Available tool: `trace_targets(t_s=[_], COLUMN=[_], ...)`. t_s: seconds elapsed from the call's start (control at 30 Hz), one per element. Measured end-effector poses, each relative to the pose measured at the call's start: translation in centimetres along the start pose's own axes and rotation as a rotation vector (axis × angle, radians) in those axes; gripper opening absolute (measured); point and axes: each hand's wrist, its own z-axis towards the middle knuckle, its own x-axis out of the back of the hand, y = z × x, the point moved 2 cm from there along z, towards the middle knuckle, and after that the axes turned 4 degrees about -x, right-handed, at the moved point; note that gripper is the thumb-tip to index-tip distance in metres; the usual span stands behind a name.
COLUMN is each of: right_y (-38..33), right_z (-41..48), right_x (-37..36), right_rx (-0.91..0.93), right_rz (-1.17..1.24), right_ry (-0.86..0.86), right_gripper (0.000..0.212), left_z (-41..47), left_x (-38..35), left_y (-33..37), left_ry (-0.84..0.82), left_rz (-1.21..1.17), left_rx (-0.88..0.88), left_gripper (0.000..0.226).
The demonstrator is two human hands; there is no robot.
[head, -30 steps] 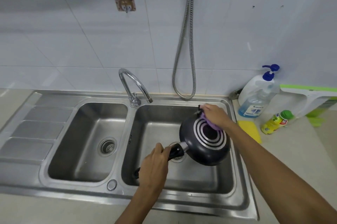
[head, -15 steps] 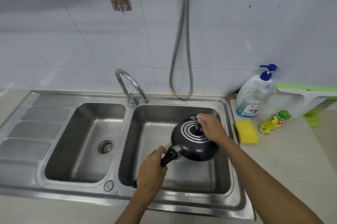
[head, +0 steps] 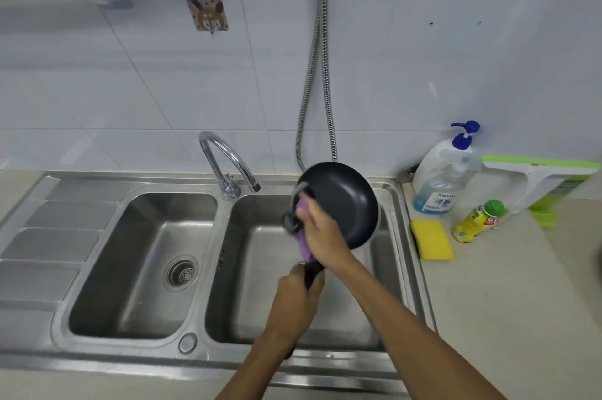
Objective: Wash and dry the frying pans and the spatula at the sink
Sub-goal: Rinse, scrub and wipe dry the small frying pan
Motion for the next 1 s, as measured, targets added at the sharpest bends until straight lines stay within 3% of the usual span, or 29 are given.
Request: trace_targets(t_s=[0.13, 0.2, 0.27, 0.33, 0.4, 0.47, 0.53, 0.63, 0.7, 0.77, 0.87, 1.0], right_y=[4.4, 7.6, 9.5, 8.3, 5.1, 2.0, 0.8, 2.3, 5.0, 7.3, 11.4, 17.1], right_z=[-0.8, 0.6, 2.3, 3.8, 3.3, 1.4, -1.1, -3.4, -5.0, -7.6, -12.6, -19.4], right_x=[2.5, 5.2, 7.0, 6.1, 3.7, 1.2, 0.2, 3.0, 6.4, 9.9, 13.6, 14.0], right_rx=[0.112, 0.026, -0.092, 0.059, 0.113, -0.003, -0.075, 0.004, -0.043, -0.159, -0.318, -0.400], right_rz=[-0.513, -0.826, -0.852, -0.830, -0.570, -0.273, -0.206, -0.386, -0.495, -0.542, -0.620, -0.662], right_ry=[-0.387, -0.441, -0.309, -0.133, -0.017, -0.136, -0.328, -0.543, -0.615, -0.556, -0.288, -0.053], right_gripper=[0.032, 0.035, 0.051, 0.057, 0.044, 0.036, 0.030, 0.025, 0.025, 0.021, 0.026, 0.030], left_z=[0.1, -0.6, -1.6, -2.5, -2.5, -2.1, -1.6, -1.3, -1.2, -1.3, -1.6, -2.2], left_x=[2.4, 2.6, 1.6, 0.4, -0.2, 0.1, 0.8, 1.7, 1.5, 0.7, -0.5, -1.7], left_y=[-1.9, -2.2, -1.6, -0.6, 0.1, 0.0, -1.0, -3.5, -4.6, -4.7, -4.2, -3.7], left_ry=[0.064, 0.039, -0.005, -0.043, -0.061, -0.074, -0.069, -0.102, -0.139, -0.132, -0.117, -0.125], left_rz=[-0.078, -0.049, 0.016, 0.020, 0.019, 0.018, -0.021, -0.143, -0.253, -0.312, -0.437, -0.522], left_rx=[0.080, 0.090, 0.080, 0.067, 0.053, 0.069, 0.108, 0.192, 0.260, 0.289, 0.283, 0.243], left_gripper=[0.026, 0.025, 0.021, 0.021, 0.023, 0.023, 0.023, 0.028, 0.027, 0.024, 0.021, 0.026])
